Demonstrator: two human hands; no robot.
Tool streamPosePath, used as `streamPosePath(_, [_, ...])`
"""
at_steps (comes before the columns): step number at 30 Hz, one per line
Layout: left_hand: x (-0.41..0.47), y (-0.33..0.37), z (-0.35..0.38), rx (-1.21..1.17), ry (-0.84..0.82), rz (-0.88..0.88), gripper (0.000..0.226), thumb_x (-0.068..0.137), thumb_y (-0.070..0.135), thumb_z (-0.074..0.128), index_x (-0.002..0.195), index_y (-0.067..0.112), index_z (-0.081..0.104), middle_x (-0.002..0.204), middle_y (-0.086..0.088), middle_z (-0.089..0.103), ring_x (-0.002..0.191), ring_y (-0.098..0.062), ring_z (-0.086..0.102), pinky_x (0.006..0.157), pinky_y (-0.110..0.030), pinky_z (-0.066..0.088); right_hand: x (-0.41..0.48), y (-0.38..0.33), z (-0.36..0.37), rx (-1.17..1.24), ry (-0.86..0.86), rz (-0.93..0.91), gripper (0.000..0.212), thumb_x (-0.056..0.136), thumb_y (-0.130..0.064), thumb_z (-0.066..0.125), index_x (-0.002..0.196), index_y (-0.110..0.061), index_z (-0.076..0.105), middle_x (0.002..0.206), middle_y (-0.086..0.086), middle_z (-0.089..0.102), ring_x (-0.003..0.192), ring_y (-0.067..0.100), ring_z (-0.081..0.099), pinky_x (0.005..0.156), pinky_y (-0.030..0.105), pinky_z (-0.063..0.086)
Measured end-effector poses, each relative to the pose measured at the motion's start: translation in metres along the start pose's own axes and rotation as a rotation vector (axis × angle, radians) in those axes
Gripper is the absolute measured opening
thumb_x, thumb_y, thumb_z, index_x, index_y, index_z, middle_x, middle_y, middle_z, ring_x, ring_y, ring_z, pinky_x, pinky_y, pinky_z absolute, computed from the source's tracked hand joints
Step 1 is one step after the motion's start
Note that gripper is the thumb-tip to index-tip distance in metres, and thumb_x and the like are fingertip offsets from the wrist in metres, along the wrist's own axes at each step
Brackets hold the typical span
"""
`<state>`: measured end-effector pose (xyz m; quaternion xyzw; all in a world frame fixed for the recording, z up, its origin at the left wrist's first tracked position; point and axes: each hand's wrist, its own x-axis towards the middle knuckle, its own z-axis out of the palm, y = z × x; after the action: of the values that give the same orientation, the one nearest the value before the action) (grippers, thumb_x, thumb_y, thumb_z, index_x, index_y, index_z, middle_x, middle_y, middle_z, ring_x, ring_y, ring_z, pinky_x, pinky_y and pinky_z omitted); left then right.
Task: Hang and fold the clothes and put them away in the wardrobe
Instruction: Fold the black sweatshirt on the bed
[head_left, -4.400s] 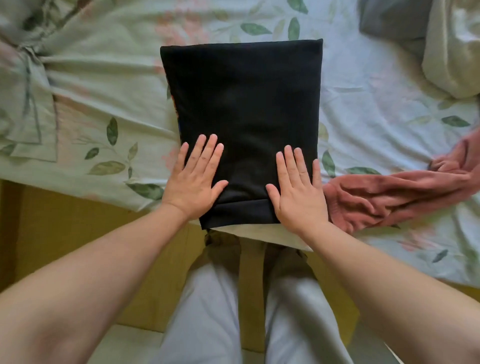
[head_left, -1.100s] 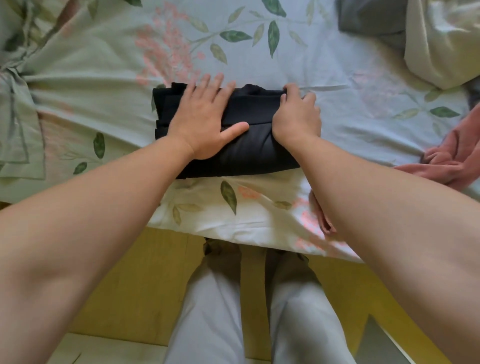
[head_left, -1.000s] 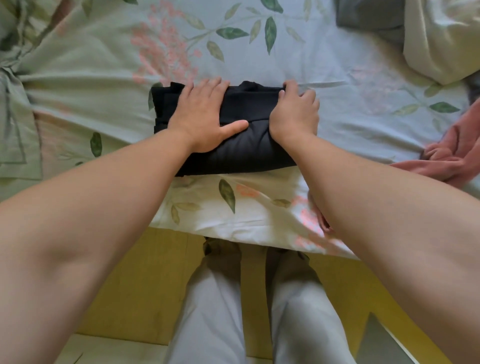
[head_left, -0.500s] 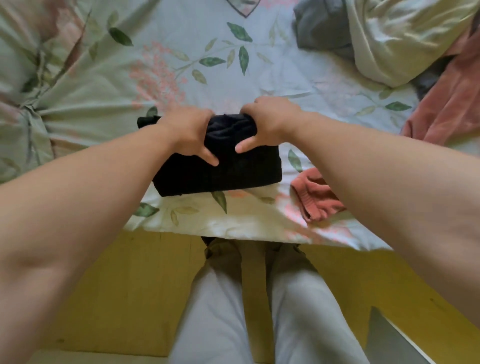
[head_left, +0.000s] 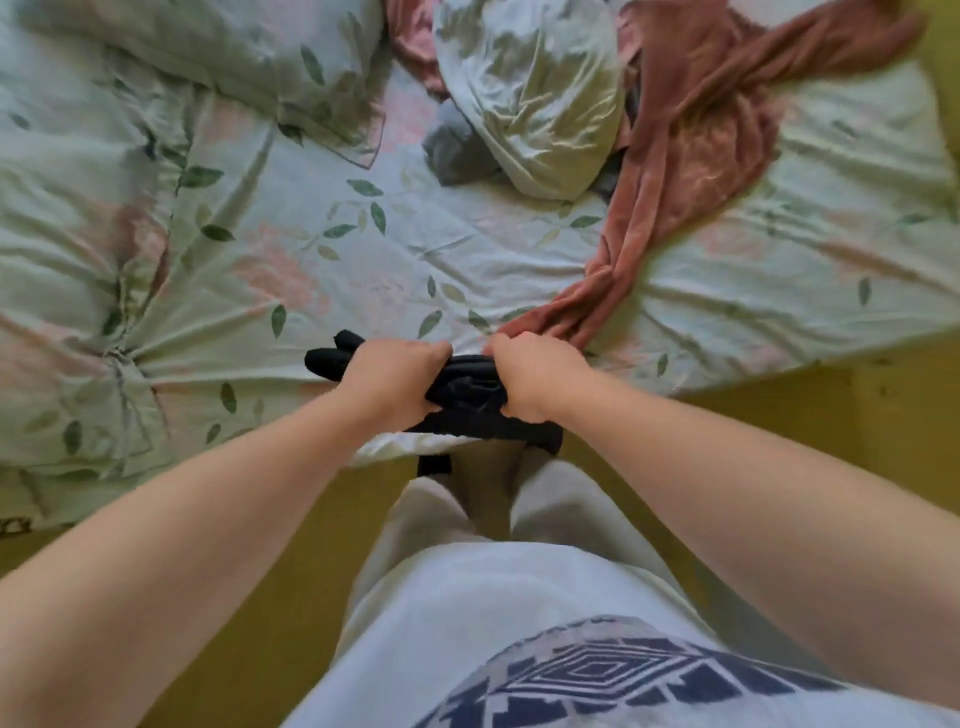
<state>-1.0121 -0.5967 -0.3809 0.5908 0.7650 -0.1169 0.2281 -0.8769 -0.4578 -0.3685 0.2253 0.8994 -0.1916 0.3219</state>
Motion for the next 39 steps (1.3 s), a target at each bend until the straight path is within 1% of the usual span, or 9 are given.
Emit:
streamPosePath(3, [-0.002, 0.024, -0.023, 0.024, 0.010, 0.098, 0.040, 0.077, 0.036, 0.073, 0.095, 0.027, 0.038, 0.070, 0.011, 0.045, 0.061, -0.018, 0.049, 0.049, -0.031, 0.029, -0.047, 0.007, -0.004, 0.136, 0.030, 0.163, 0.040, 0.084, -0.017, 0.071, 0.112, -0.017, 0.043, 0.105, 0.006, 0.056, 0.092, 0.033, 0.058, 0.065, 0.038, 0.044])
streamPosePath(5, [-0.001, 0.041, -0.046, 0.045, 0.014, 0.165, 0.042, 0.076, 0.035, 0.073, 0.103, 0.026, 0.042, 0.078, 0.008, 0.055, 0.068, -0.019, 0.055, 0.051, -0.032, 0.038, -0.081, 0.012, -0.004, 0.227, 0.104, 0.272, 0.033, 0.085, -0.016, 0.070, 0.109, -0.019, 0.048, 0.100, 0.004, 0.054, 0.084, 0.029, 0.053, 0.065, 0.039, 0.045])
streamPosePath(7, [0.003, 0.055, -0.068, 0.075, 0.004, 0.257, 0.049, 0.075, 0.035, 0.073, 0.114, 0.026, 0.046, 0.087, 0.005, 0.062, 0.076, -0.021, 0.060, 0.058, -0.034, 0.049, -0.113, 0.016, -0.002, 0.262, 0.186, 0.365, 0.019, 0.086, -0.017, 0.068, 0.094, -0.021, 0.051, 0.090, 0.001, 0.054, 0.080, 0.028, 0.054, 0.064, 0.038, 0.046])
streamPosePath(10, [0.002, 0.081, -0.095, 0.160, -0.038, 0.418, 0.041, 0.076, 0.034, 0.071, 0.112, 0.027, 0.052, 0.088, 0.005, 0.060, 0.080, -0.021, 0.061, 0.063, -0.037, 0.053, -0.162, 0.016, 0.010, 0.328, 0.264, 0.505, 0.025, 0.087, -0.018, 0.070, 0.076, -0.024, 0.048, 0.075, -0.002, 0.049, 0.074, 0.026, 0.057, 0.060, 0.036, 0.044])
streamPosePath(13, [0.000, 0.119, -0.123, 0.272, -0.029, 0.598, 0.030, 0.080, 0.036, 0.071, 0.105, 0.028, 0.056, 0.084, 0.007, 0.054, 0.078, -0.020, 0.056, 0.065, -0.036, 0.051, -0.213, 0.017, 0.021, 0.440, 0.344, 0.642, 0.025, 0.083, -0.022, 0.077, 0.078, -0.024, 0.052, 0.075, -0.003, 0.050, 0.072, 0.025, 0.055, 0.058, 0.034, 0.043])
streamPosePath(21, [-0.035, 0.276, -0.180, 0.518, 0.025, 1.032, 0.041, 0.088, 0.050, 0.069, 0.121, 0.030, 0.056, 0.101, 0.005, 0.061, 0.088, -0.022, 0.059, 0.062, -0.033, 0.038, -0.376, 0.023, 0.051, 0.655, 0.439, 0.976, 0.023, 0.082, -0.030, 0.080, 0.092, -0.022, 0.061, 0.088, -0.002, 0.060, 0.079, 0.023, 0.061, 0.065, 0.035, 0.054])
streamPosePath(26, [-0.079, 0.390, -0.199, 0.621, 0.095, 1.280, 0.031, 0.089, 0.056, 0.063, 0.110, 0.037, 0.051, 0.090, 0.009, 0.059, 0.080, -0.018, 0.060, 0.067, -0.037, 0.054, -0.493, 0.023, 0.074, 0.701, 0.447, 1.169, 0.025, 0.083, -0.036, 0.080, 0.093, -0.024, 0.060, 0.086, -0.003, 0.059, 0.079, 0.020, 0.060, 0.069, 0.034, 0.054])
streamPosePath(31, [-0.142, 0.506, -0.217, 0.619, 0.209, 1.542, 0.027, 0.090, 0.059, 0.057, 0.109, 0.043, 0.047, 0.084, 0.014, 0.059, 0.075, -0.012, 0.059, 0.061, -0.032, 0.046, -0.609, 0.016, 0.094, 0.708, 0.482, 1.388, 0.023, 0.082, -0.037, 0.079, 0.085, -0.027, 0.058, 0.077, -0.005, 0.058, 0.071, 0.016, 0.058, 0.059, 0.030, 0.046])
streamPosePath(39, [-0.225, 0.647, -0.244, 0.584, 0.360, 1.793, 0.025, 0.092, 0.059, 0.053, 0.111, 0.045, 0.046, 0.082, 0.015, 0.060, 0.073, -0.010, 0.058, 0.059, -0.029, 0.042, -0.744, 0.001, 0.102, 0.650, 0.542, 1.625, 0.025, 0.087, -0.037, 0.075, 0.090, -0.020, 0.057, 0.087, -0.003, 0.060, 0.083, 0.020, 0.059, 0.073, 0.034, 0.052])
